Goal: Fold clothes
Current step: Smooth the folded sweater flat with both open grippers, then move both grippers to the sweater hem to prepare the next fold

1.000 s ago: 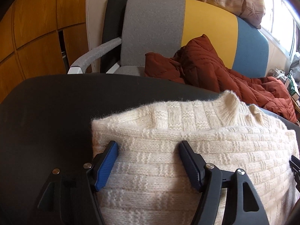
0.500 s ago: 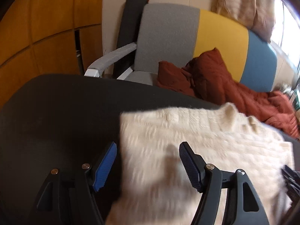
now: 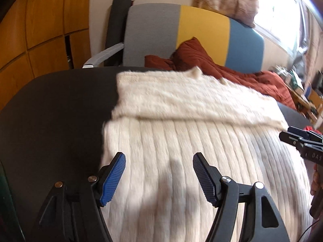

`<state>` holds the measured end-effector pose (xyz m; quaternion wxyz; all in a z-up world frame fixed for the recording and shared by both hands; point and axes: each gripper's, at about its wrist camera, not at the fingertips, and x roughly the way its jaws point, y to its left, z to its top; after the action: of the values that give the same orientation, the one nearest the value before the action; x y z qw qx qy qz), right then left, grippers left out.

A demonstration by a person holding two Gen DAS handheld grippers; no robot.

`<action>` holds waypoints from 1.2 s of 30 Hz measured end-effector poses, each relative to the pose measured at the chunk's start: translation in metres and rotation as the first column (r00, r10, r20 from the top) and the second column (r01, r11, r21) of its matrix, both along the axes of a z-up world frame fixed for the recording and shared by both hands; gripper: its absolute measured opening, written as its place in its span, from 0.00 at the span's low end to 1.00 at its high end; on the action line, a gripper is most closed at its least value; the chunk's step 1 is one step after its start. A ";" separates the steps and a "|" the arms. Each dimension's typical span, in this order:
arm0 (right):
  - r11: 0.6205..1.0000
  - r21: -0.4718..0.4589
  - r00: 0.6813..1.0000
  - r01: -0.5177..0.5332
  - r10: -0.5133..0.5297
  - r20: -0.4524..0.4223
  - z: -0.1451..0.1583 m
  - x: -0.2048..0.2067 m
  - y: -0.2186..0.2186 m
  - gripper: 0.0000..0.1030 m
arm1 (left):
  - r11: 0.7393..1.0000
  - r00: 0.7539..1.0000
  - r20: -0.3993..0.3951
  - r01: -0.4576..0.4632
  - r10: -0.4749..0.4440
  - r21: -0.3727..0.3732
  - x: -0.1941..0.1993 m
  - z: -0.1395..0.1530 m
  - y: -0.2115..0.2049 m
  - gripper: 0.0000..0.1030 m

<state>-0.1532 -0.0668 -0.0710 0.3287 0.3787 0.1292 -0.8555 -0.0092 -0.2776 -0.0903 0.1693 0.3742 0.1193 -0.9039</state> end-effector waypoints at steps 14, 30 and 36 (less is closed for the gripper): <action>0.999 -0.031 0.999 0.026 -0.024 0.048 -0.041 0.081 0.079 0.68 | 0.998 0.999 -0.017 0.046 -0.047 -0.043 0.085 -0.030 0.035 0.69; 0.990 -0.138 0.998 -0.016 0.024 0.057 -0.047 0.090 0.093 0.83 | 0.998 0.999 -0.010 -0.044 0.044 0.052 0.153 -0.011 0.000 0.69; 0.985 -0.171 0.997 -0.032 0.044 0.066 -0.048 0.090 0.096 0.88 | 0.995 0.998 0.024 -0.058 0.056 0.081 0.181 -0.010 -0.011 0.69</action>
<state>-0.0631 0.0291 -0.1188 0.3803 0.3764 0.0514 -0.8432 0.1720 -0.2886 -0.1005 0.1808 0.3869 0.1650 -0.8891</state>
